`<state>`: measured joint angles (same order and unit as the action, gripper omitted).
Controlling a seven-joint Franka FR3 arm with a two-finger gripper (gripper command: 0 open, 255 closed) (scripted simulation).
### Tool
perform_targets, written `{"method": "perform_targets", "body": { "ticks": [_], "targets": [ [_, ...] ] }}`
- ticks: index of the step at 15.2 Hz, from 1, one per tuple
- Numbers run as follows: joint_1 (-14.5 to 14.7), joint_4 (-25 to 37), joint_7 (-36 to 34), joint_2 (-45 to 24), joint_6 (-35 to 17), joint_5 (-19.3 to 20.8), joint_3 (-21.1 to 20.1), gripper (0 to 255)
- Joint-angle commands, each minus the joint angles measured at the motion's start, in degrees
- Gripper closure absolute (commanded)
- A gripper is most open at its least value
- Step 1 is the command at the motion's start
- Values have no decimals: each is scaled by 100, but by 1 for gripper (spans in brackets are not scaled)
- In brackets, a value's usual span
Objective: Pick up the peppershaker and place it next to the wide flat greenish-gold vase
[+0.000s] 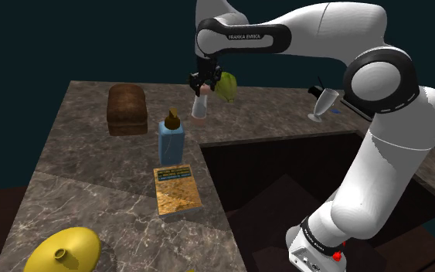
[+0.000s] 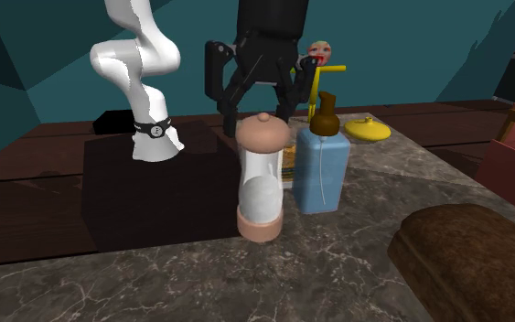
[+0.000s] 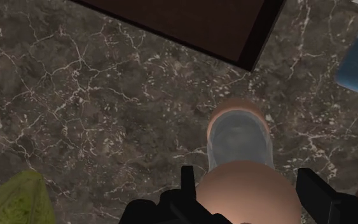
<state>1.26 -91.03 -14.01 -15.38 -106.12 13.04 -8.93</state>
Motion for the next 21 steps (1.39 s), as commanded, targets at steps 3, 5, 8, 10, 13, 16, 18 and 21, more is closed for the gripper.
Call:
{"method": "perform_targets", "body": {
  "ticks": [3,5,8,10,13,16,18,21],
  "targets": [
    [10,290,54,18,305,-19,-7,255],
    [16,441,80,19,455,-26,-9,255],
    [27,682,118,11,685,-33,-13,255],
    [35,855,144,-3,842,-36,-15,255],
    [50,1132,181,-35,1084,-36,-18,255],
    [68,1434,219,-85,1334,-32,-21,255],
    [81,1651,244,-128,1507,-26,-22,255],
    [106,2005,283,-211,1776,-13,-24,255]
  ]
}}
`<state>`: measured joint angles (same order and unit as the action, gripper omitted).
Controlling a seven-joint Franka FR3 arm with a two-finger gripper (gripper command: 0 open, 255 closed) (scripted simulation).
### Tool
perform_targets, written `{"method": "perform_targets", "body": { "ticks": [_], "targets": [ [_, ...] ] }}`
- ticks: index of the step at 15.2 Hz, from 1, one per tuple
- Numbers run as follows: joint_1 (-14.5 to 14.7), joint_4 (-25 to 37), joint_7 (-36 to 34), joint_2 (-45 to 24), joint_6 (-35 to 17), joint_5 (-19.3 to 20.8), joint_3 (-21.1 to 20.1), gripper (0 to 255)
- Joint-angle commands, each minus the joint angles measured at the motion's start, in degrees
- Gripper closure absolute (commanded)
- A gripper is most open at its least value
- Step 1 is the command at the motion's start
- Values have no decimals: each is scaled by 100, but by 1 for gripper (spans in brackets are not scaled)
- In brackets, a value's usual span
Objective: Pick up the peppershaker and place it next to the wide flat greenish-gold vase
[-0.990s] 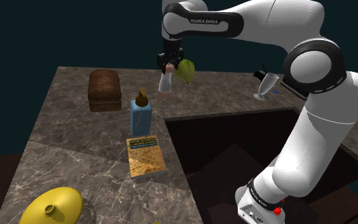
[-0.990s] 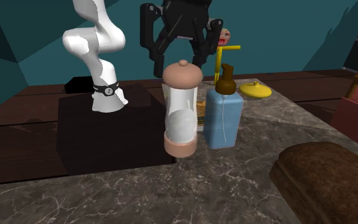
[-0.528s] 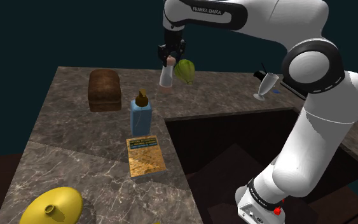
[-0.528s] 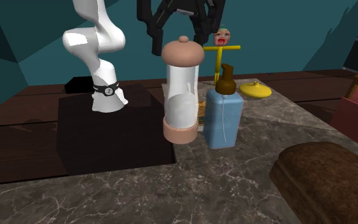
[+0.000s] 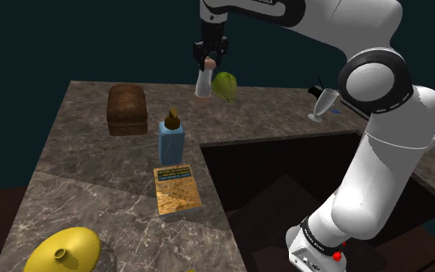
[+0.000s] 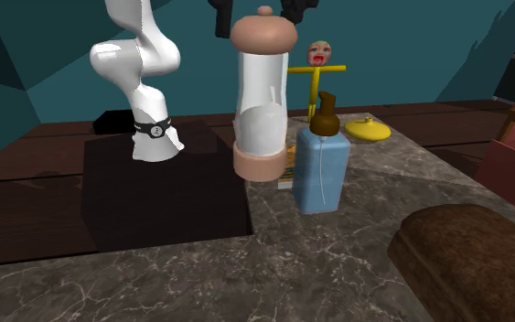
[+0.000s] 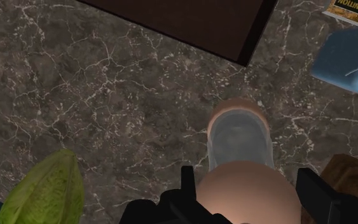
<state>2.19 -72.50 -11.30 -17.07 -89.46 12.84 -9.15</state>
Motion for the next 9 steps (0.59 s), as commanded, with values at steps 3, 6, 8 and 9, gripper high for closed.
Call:
{"method": "perform_targets", "body": {
  "ticks": [3,6,8,9],
  "targets": [
    [43,547,52,-150,396,27,-2,255],
    [82,997,96,-290,703,56,-1,255],
    [114,1337,129,-407,925,81,2,255],
    [133,1523,147,-475,1042,95,4,255]
  ]
}}
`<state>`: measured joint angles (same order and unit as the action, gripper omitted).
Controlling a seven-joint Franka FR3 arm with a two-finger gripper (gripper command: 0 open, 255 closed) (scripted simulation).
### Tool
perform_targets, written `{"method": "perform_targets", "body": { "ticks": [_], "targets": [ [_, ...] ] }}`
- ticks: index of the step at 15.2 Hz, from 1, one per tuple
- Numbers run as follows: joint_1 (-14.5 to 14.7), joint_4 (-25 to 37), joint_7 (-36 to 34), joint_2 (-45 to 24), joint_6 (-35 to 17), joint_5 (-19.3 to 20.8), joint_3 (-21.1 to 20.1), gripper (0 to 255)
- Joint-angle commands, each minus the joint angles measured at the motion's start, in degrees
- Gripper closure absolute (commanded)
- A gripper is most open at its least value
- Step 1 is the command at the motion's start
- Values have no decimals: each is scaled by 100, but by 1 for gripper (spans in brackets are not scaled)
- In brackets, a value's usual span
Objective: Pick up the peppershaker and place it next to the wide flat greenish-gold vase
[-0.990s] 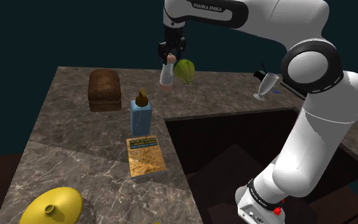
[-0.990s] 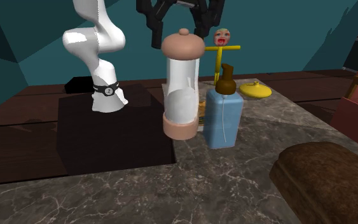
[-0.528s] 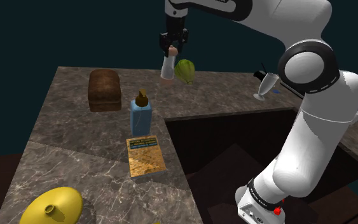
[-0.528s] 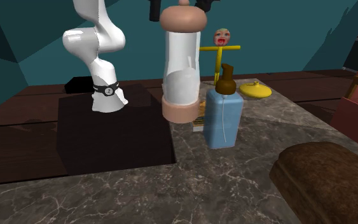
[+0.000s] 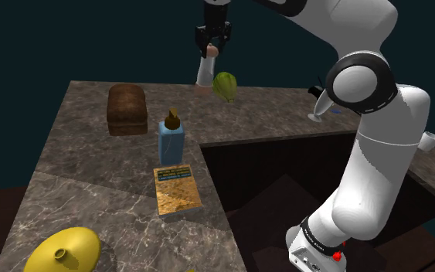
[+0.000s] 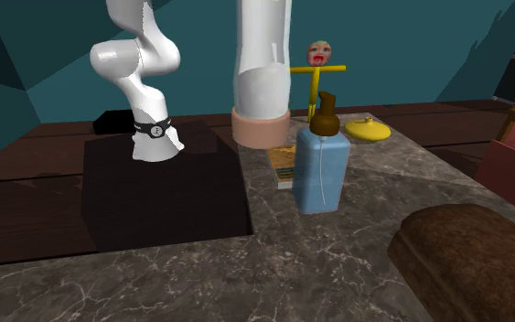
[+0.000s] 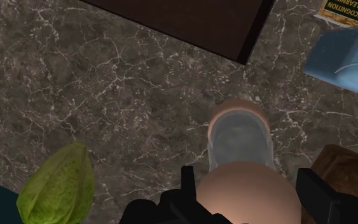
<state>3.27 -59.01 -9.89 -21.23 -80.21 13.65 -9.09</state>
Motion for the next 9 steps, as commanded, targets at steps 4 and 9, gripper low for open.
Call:
{"method": "perform_targets", "body": {
  "ticks": [4,9],
  "targets": [
    [190,55,-229,31,133,24,-70,255],
    [547,-675,-877,337,-175,10,-261,255]
  ]
}}
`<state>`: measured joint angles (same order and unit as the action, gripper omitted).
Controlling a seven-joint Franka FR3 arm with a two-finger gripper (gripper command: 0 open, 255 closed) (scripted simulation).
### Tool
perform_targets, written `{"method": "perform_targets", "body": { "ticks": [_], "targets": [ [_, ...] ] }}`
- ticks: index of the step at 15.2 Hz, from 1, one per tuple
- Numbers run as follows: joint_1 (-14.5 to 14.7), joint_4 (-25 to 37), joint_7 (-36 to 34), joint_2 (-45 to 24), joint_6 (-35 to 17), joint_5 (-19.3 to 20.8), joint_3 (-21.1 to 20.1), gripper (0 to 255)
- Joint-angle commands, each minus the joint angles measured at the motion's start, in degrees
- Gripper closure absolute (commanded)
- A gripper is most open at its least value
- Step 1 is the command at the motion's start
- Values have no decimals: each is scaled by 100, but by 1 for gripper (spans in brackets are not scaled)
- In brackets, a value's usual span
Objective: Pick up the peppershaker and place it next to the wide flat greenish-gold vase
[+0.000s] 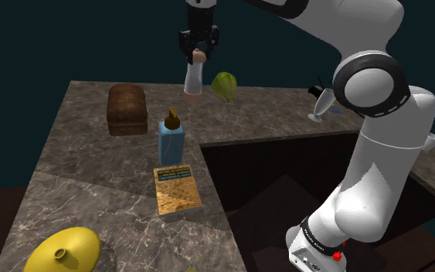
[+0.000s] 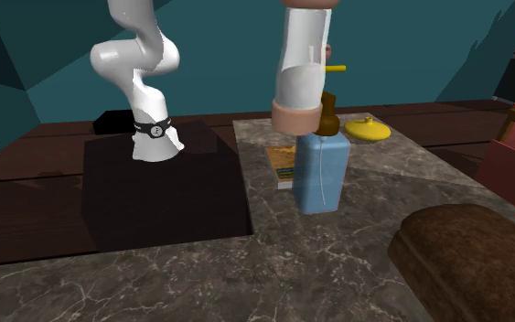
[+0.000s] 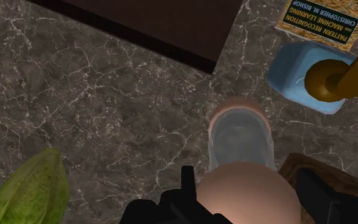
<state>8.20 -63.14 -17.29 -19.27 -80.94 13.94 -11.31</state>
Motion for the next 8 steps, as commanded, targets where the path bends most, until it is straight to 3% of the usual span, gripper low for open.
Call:
{"method": "perform_targets", "body": {
  "ticks": [1,8],
  "targets": [
    [129,-362,-265,173,-148,-19,-78,255],
    [679,-755,-1160,180,-364,21,-359,255]
  ]
}}
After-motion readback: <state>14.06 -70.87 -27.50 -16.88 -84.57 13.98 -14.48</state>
